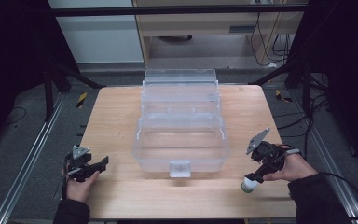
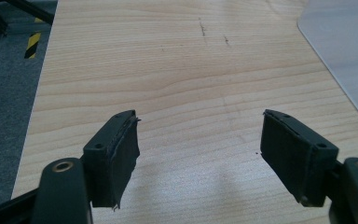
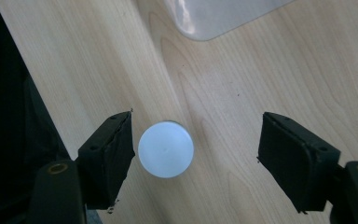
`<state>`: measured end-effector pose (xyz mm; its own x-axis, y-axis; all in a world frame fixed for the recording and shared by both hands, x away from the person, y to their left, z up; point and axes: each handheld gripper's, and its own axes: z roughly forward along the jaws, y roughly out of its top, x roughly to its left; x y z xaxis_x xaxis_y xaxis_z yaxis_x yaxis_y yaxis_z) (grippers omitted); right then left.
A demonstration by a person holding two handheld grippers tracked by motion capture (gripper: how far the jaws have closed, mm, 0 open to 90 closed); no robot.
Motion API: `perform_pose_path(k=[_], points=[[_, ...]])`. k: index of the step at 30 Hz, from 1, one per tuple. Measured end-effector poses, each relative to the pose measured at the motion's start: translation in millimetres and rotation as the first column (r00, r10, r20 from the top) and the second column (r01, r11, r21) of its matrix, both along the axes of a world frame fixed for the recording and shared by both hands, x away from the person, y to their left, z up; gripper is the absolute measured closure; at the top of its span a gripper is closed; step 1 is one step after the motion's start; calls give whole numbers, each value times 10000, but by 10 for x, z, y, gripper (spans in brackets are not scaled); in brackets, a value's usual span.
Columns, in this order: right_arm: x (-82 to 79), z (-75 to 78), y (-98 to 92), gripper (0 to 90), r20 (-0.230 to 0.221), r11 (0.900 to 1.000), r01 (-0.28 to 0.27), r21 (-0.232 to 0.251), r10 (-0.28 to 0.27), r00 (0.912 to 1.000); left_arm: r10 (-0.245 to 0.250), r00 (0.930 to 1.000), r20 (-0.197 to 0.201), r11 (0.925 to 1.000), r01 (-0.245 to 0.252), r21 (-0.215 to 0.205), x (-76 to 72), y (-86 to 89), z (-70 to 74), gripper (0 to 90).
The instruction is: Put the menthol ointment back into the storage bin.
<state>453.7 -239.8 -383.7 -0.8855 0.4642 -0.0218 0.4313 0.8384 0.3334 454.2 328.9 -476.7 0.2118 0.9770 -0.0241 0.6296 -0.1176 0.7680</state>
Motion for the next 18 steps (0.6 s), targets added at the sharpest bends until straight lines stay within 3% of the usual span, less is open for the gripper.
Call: perform_pose_path(k=[18], points=[[-52, -253, 41, 303, -718, 9950, -730, -689, 681, 9951, -18, 10000, -43, 10000, 18, 13, 2, 1, -1, 272]])
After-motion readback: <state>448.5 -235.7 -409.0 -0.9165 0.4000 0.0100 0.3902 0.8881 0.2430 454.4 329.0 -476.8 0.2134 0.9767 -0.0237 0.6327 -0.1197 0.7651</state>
